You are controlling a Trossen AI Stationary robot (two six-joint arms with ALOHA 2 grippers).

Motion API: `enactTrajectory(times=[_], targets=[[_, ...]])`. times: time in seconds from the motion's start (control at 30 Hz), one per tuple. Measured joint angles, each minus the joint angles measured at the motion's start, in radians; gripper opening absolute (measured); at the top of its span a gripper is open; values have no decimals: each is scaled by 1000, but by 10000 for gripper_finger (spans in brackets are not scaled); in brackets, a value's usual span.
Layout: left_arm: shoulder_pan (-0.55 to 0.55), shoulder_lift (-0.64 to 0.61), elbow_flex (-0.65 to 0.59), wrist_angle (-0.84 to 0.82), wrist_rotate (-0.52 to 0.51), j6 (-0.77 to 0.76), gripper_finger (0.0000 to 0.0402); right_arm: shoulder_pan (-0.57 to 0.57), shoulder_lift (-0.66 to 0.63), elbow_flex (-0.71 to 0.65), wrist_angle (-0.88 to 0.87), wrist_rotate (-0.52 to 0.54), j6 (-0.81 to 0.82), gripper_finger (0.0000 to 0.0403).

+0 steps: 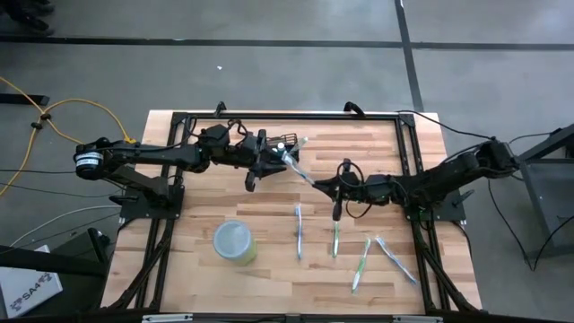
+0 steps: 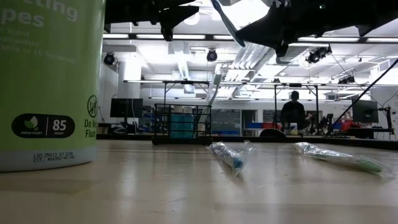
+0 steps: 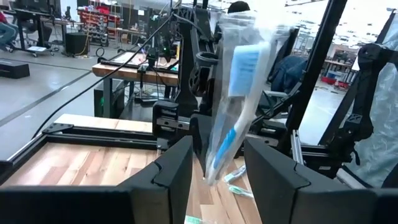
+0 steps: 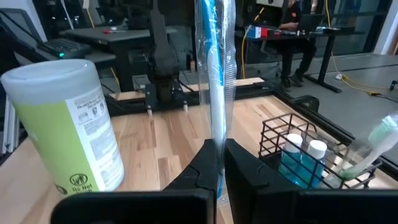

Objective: Pick & Place toothbrushing station
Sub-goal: Put the top blue toothbrush into the black mesh mesh organizer

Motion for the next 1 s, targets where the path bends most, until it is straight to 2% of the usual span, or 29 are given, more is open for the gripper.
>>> enactTrajectory(times=[0.4, 0.5, 1.0], targets=[[-41, 0, 0, 53, -1, 45, 141, -33, 1, 0, 22, -59, 1, 5], [-51, 0, 0, 62, -33, 49, 141, -34, 1, 0, 37, -78, 0, 4], [-53, 0, 0, 75, -56, 63, 131, -33, 1, 0, 51, -96, 1, 0]])
